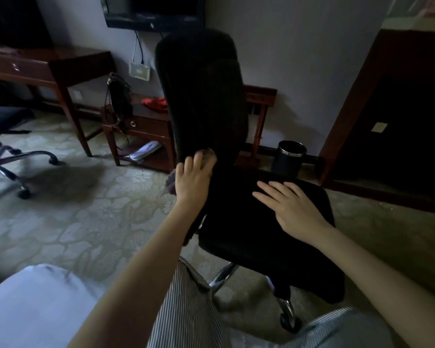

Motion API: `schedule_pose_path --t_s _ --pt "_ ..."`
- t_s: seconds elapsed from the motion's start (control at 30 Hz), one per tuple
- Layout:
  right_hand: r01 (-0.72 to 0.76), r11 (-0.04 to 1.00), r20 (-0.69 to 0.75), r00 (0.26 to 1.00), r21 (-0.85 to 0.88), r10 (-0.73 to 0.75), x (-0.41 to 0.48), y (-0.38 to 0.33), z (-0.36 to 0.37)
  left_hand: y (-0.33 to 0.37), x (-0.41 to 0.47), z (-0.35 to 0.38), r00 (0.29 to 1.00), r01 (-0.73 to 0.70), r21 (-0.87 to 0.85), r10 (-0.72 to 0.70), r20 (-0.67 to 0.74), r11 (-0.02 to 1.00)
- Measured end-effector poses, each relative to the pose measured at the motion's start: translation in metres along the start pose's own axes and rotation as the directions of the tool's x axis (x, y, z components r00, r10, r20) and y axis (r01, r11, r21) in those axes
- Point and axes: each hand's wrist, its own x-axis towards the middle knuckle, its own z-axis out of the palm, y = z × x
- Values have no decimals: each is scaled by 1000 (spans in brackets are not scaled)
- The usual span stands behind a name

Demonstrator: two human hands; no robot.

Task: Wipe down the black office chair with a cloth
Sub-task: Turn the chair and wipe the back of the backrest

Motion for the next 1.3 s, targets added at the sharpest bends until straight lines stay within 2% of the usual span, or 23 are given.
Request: schedule_pose_path --t_s 0.07,0.13,0.2,0.3,0.33,0.43,0.5,0.6,0.67,0.77,0.87,1.03,1.3 --pt "-55 998 42 998 43 53 6 -4 2 -6 17 -2 965 114 -55 -97 243 992" --pt "-88 991 87 993 101 79 11 -8 1 -3 21 4 905 200 -141 -128 407 970" --pt "-118 975 120 988 189 97 15 -9 6 4 18 11 852 263 -265 -95 514 928" --pt "-191 952 211 967 240 141 15 -8 18 21 5 23 772 315 -426 32 635 848" --pt "-216 943 241 958 251 156 14 -7 24 30 0 26 764 286 -445 78 640 849" --pt "-297 914 343 919 277 194 6 -2 39 61 -11 32 802 73 -485 238 548 871" --pt "-338 900 393 894 276 215 -2 0 49 84 -15 37 774 -2 -497 316 549 868" --pt "-403 867 452 858 293 246 -13 3 63 110 -17 50 608 -36 -410 345 715 911" --pt "-421 855 466 848 304 252 -17 6 71 120 -17 57 506 -104 -374 373 778 922" --pt "-428 845 480 842 321 245 -22 10 81 129 -19 64 395 -199 -393 440 806 898" --pt "-443 823 496 836 356 235 -24 15 88 132 -25 66 320 -179 -381 420 849 907" --pt "-477 794 521 818 377 244 -20 20 98 137 -36 62 288 -287 -414 490 823 864" --pt "-528 759 547 790 381 276 -9 32 114 140 -16 79 235 -145 -438 461 856 887"
